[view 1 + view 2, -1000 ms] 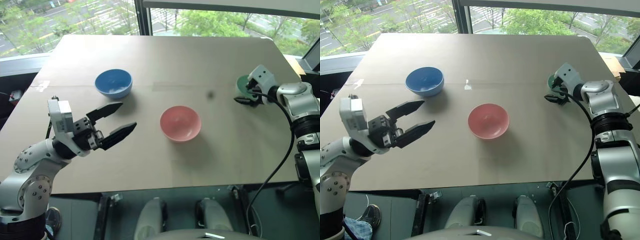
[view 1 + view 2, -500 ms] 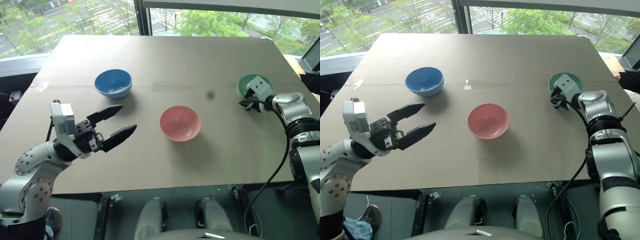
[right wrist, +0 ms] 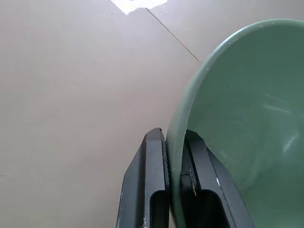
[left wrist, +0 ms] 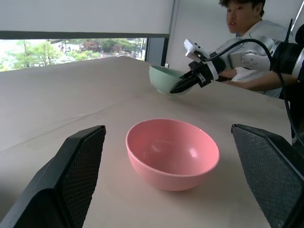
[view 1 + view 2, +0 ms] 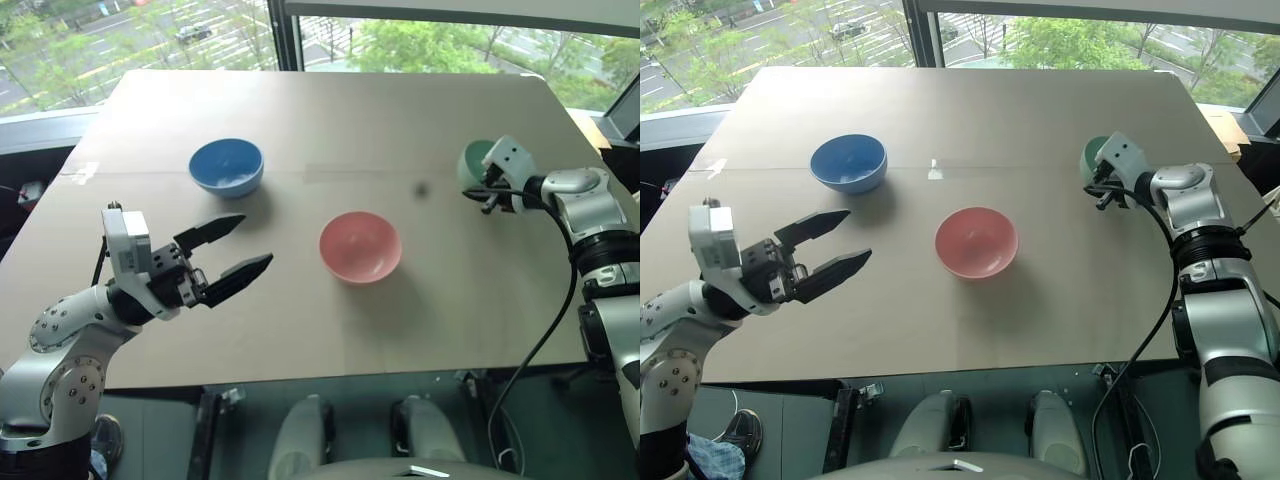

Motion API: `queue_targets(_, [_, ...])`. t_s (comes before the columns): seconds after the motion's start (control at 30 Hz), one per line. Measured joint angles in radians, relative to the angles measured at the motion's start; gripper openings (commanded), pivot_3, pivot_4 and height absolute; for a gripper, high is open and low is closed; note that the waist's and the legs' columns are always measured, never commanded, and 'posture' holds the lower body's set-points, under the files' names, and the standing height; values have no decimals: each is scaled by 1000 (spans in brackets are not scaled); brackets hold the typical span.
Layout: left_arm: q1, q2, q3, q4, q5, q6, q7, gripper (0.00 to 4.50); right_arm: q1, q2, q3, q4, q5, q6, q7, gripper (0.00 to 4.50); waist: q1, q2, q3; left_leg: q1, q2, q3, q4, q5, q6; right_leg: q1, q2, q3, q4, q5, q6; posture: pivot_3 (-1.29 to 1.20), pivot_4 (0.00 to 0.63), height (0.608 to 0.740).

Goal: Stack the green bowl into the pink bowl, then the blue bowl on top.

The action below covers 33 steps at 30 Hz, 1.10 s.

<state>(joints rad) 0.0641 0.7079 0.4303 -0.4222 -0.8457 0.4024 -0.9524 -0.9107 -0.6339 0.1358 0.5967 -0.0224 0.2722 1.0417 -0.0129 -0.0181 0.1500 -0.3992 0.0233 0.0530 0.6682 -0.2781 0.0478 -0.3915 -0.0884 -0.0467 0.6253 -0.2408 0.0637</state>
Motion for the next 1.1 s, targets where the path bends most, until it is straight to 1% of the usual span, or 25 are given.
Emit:
queue_targets(0.13, [15,1,1,32,28,-12,-11,4500,101,-22,10,-385,64,169,62,17,3,0,0,-1,0,0,0,0,0,0,-1,-1,0,0,0,0,150,740])
queue_targets(0.27, [19,4,2,79,61,-31,-32,4500,154,-49,48,-714,121,317,90,17,3,-1,-1,0,0,-1,1,0,0,0,-1,-1,0,0,0,0,150,740])
queue_targets(0.37, [18,9,2,90,71,-38,-39,4500,164,-52,61,-806,145,375,94,17,3,-1,-1,0,0,-1,1,0,0,0,-1,-1,0,0,0,0,150,740])
queue_targets(0.4, [15,14,2,104,78,-40,-47,4500,166,-55,86,-900,165,421,98,17,2,-2,-1,0,0,-1,1,0,0,0,-1,-1,0,0,0,0,150,740])
queue_targets(0.57, [0,17,1,129,96,-44,-66,4500,180,-34,174,-1105,225,543,77,17,3,-2,-1,0,0,-2,1,0,0,0,-1,-1,0,0,0,0,150,740])
queue_targets(0.7, [-11,18,0,129,98,-44,-73,4500,178,-21,210,-1133,232,577,42,17,3,-3,-2,0,-1,-2,2,0,0,0,-1,-2,0,0,0,0,150,740])
queue_targets(0.77, [-12,18,0,130,99,-44,-75,4500,171,-6,221,-1133,232,597,20,748,2,-3,-2,0,-1,-2,2,0,0,0,-1,-1,1,0,0,0,150,740])
queue_targets(0.8, [-15,18,-3,130,100,-44,-75,4500,159,17,231,-1133,236,614,-1,985,1,-3,-2,0,0,-2,2,0,0,0,-1,-1,1,0,0,0,150,740])
queue_targets(0.83, [-17,18,-5,130,100,-44,-76,4500,155,23,235,-1134,238,620,-6,1353,1,-3,-1,0,0,-2,2,0,0,0,-1,-2,1,0,0,0,150,740])
queue_targets(0.87, [-18,18,-6,130,101,-44,-76,4500,151,30,239,-1134,239,627,-14,1628,1,-3,-2,0,0,-2,2,0,0,0,-1,-2,1,0,0,0,150,740])
queue_targets(0.9, [-19,18,-7,130,104,-44,-76,4500,144,47,240,-1134,243,644,-37,2107,1,-3,-1,0,-1,-2,2,0,0,0,-1,-2,1,0,0,0,150,740])
queue_targets(0.93, [-19,18,-8,130,105,-44,-76,4500,141,55,240,-1134,244,649,-51,2433,2,-3,-1,0,-1,-2,2,0,0,0,-1,-2,1,0,0,0,150,740])
queue_targets(0.97, [-20,18,-8,130,106,-44,-76,4500,138,58,240,-1134,244,657,-66,2902,2,-3,-2,0,-1,-2,2,0,0,0,-1,-2,1,0,0,0,150,740])
queue_targets(1.03, [-20,18,-8,130,107,-44,-76,4500,133,62,240,-1134,236,660,-93,3493,2,-3,-2,0,-1,-2,2,0,0,0,-1,-2,1,0,0,0,150,740])
queue_targets(1.07, [-21,18,-8,130,107,-44,-75,4500,131,66,239,-1132,230,660,-111,3493,2,-3,-2,0,-1,-2,2,0,0,0,-1,-2,1,0,0,0,150,740])
queue_targets(1.1, [-34,17,-10,130,110,-38,-60,4500,126,109,201,-1118,236,666,-156,3493,1,-3,-2,0,-1,-2,2,0,0,0,-1,-2,1,0,0,0,150,740])
